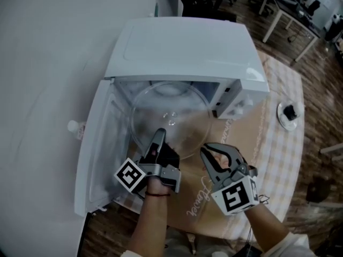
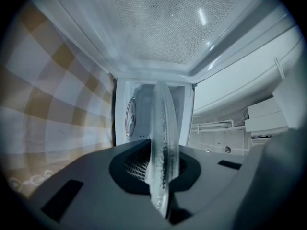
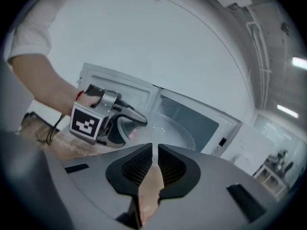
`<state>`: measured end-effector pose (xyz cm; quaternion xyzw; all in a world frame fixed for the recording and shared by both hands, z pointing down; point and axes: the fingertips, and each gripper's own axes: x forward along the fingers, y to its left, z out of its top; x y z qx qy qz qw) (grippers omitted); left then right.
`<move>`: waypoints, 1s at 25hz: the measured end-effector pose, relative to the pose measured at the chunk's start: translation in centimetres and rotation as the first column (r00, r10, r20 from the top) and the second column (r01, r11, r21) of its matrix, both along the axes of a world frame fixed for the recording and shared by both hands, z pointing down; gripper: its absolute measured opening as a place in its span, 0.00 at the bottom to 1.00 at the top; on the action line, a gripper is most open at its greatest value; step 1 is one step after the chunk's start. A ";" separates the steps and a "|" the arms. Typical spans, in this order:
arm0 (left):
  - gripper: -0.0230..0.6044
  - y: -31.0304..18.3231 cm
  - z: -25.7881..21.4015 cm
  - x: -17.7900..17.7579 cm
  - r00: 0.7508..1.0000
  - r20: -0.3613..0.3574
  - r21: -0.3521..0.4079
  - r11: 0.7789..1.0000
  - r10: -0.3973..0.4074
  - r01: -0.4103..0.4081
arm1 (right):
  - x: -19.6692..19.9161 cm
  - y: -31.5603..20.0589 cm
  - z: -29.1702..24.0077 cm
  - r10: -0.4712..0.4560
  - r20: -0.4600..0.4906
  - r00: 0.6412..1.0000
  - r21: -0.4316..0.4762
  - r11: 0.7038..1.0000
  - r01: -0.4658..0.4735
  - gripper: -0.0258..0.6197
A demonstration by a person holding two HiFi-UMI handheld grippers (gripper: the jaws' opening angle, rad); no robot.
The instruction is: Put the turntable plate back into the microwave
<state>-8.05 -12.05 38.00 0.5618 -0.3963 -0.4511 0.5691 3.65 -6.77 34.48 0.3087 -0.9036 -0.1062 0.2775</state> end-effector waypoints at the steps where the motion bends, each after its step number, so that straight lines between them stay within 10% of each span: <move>1: 0.06 0.0 0.0 0.0 1.000 -0.009 0.003 1.000 -0.002 0.002 | 0.1 -0.2 0.1 0.045 0.076 0.996 -0.066 0.997 -0.040 0.10; 4: 0.06 -0.1 0.1 0.2 1.000 -0.029 0.011 1.000 -0.006 0.007 | 0.9 -0.9 0.4 0.282 0.366 0.887 -0.386 0.913 -0.131 0.13; 8: 0.06 0.0 0.3 0.3 0.999 -0.043 0.009 1.000 -0.018 0.018 | 2.2 -1.5 0.8 0.659 0.581 0.478 -0.755 0.656 0.013 0.16; 12: 0.06 0.0 0.3 0.2 0.999 -0.047 0.007 1.000 -0.027 0.027 | 3.0 -1.2 2.7 0.824 0.513 0.240 -0.858 0.489 0.156 0.16; 19: 0.06 -0.1 -0.2 0.6 0.999 -0.032 0.016 1.000 -0.009 0.009 | 1.6 -0.6 4.3 0.880 0.453 0.142 -0.860 0.389 0.330 0.18; 25: 0.06 -0.1 -0.3 1.1 1.000 -0.030 0.013 1.000 -0.004 0.004 | -0.3 -1.1 4.6 0.883 0.445 0.149 -0.849 0.363 0.385 0.19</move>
